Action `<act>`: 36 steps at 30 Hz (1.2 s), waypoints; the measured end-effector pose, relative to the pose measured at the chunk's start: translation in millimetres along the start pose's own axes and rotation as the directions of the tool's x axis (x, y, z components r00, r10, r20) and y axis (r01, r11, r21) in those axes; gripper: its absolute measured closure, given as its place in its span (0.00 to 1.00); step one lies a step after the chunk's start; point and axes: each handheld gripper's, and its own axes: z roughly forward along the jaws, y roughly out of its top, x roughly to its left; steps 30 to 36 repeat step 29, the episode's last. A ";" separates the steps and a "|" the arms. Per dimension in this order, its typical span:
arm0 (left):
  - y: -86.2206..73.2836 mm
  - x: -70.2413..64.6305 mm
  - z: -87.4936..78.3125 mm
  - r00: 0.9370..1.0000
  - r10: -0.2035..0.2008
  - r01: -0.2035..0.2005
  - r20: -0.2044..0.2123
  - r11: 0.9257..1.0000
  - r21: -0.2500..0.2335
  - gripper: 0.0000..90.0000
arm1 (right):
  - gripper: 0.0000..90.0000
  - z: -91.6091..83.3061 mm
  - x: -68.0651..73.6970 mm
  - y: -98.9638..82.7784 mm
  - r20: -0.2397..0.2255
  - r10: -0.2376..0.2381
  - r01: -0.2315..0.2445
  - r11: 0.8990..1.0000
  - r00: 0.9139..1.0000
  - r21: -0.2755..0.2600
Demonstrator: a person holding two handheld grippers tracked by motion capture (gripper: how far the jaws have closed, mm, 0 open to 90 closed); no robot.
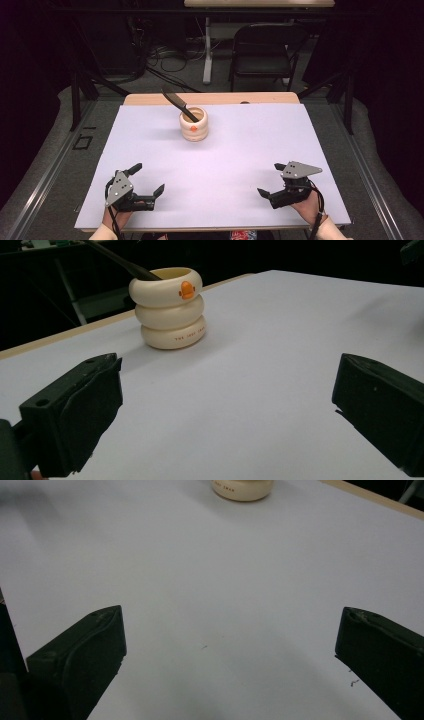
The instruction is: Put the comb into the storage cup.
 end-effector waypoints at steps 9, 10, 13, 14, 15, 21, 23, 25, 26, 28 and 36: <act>-0.2 0.2 0.3 1.000 0.000 0.000 0.001 1.000 0.001 0.00 | 0.00 -3.9 4.2 -4.9 0.020 -0.012 0.012 1.000 1.000 -0.016; -0.2 0.1 0.3 1.000 0.000 0.000 0.001 1.000 0.001 0.00 | 0.00 -4.1 4.5 -5.7 0.019 -0.010 0.011 1.000 1.000 -0.019; -0.3 0.2 0.3 1.000 0.000 0.000 0.001 1.000 0.001 0.00 | 0.00 -5.2 5.8 -7.3 0.022 -0.013 0.014 1.000 1.000 -0.018; -0.3 0.2 0.3 1.000 0.000 0.000 0.001 1.000 0.001 0.00 | 0.00 -5.6 6.2 -8.0 0.022 -0.013 0.013 1.000 1.000 -0.017; -0.3 0.3 0.3 1.000 0.001 -0.001 0.002 1.000 0.002 0.00 | 0.00 -6.0 6.4 -8.8 0.024 -0.015 0.015 1.000 1.000 -0.018; -0.4 0.3 0.5 1.000 0.001 -0.001 0.003 1.000 0.006 0.00 | 0.00 -9.4 7.8 -11.6 0.032 -0.013 0.014 1.000 0.999 -0.027; -0.4 0.5 0.7 1.000 0.004 -0.004 0.003 1.000 0.008 0.00 | 0.00 -9.8 7.1 -12.2 0.030 -0.013 0.014 0.999 0.999 -0.030; -0.3 0.7 1.0 1.000 0.004 -0.004 0.004 1.000 0.010 0.00 | 0.00 -9.1 6.7 -12.8 0.029 -0.012 0.013 1.000 1.000 -0.029; -0.4 0.5 1.2 1.000 0.004 -0.004 0.005 1.000 0.011 0.00 | 0.00 -8.7 6.7 -13.0 0.028 -0.011 0.012 1.000 1.000 -0.028; -0.4 0.4 1.4 1.000 0.004 -0.004 0.005 1.000 0.012 0.00 | 0.00 -7.9 6.7 -13.5 0.025 -0.012 0.013 1.000 1.000 -0.027; -0.5 0.5 1.5 1.000 0.004 -0.004 0.004 1.000 0.012 0.00 | 0.00 -7.9 6.5 -13.7 0.027 -0.014 0.014 1.000 1.000 -0.026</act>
